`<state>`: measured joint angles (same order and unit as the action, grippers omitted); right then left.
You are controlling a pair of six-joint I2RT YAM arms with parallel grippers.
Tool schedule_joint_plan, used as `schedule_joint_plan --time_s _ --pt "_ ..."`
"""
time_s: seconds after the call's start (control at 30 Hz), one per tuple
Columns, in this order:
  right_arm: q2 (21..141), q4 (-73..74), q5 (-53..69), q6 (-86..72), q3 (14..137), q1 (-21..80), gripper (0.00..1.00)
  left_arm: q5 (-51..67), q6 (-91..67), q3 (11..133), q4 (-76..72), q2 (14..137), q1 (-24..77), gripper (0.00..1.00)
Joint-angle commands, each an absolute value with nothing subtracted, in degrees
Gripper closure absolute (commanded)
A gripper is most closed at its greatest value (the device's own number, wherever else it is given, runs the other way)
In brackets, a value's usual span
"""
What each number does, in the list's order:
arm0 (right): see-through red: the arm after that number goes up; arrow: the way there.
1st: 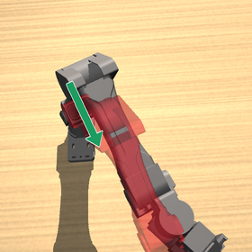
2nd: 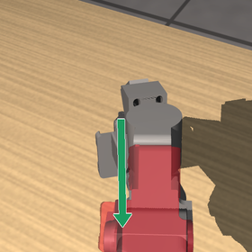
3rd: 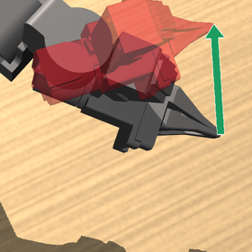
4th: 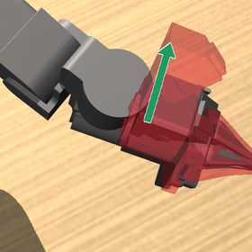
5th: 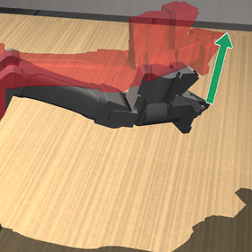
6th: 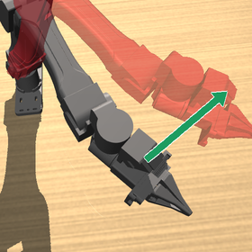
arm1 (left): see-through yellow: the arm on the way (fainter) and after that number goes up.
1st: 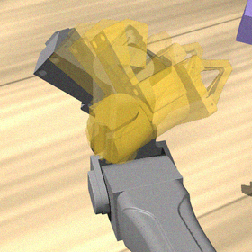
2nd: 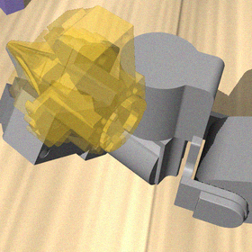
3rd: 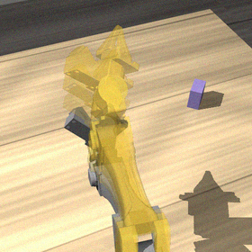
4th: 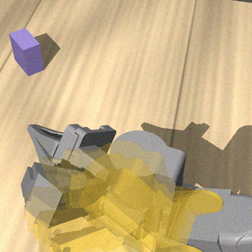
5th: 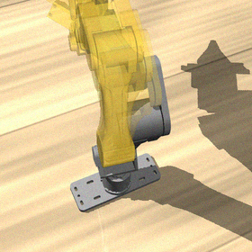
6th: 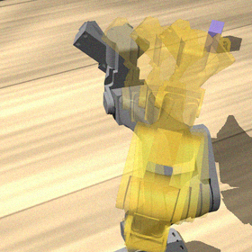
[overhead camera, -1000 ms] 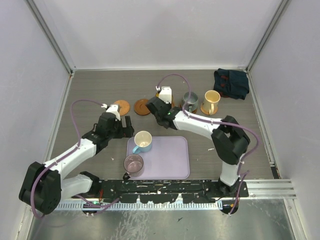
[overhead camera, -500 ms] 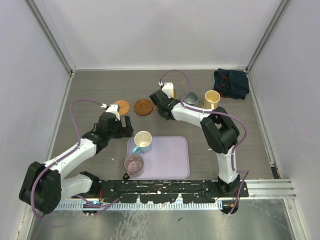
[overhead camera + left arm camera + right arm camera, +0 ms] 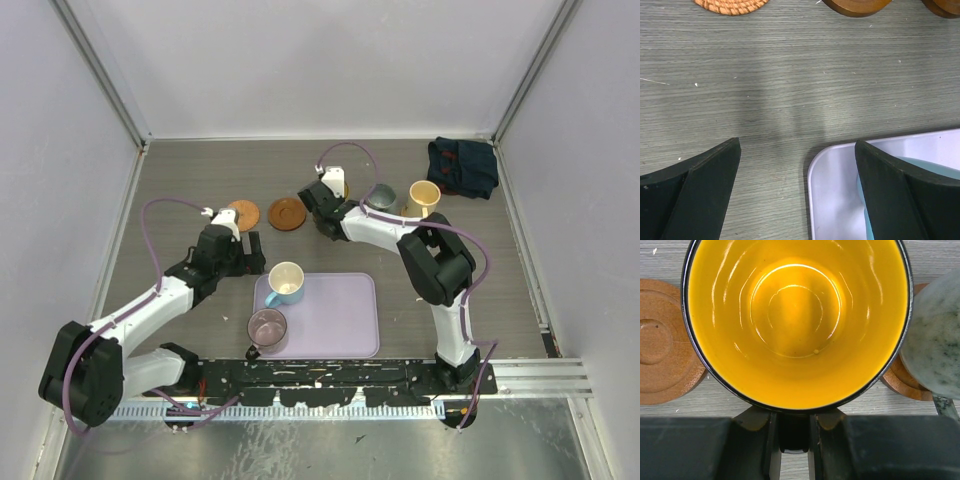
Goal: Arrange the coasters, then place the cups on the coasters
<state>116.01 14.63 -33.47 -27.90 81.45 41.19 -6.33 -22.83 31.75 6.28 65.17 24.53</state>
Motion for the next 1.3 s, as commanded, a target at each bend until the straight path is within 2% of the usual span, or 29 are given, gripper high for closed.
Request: schedule_joint_plan --time_s 0.0,1.27 --pt "114.7 8.9 -34.9 -27.9 83.1 41.4 0.99 -7.7 -21.7 33.3 5.4 65.1 24.7 0.02" --pt "115.6 9.9 -32.3 -31.4 80.1 41.4 0.99 -8.3 -21.3 33.2 4.8 66.1 24.7 0.02"
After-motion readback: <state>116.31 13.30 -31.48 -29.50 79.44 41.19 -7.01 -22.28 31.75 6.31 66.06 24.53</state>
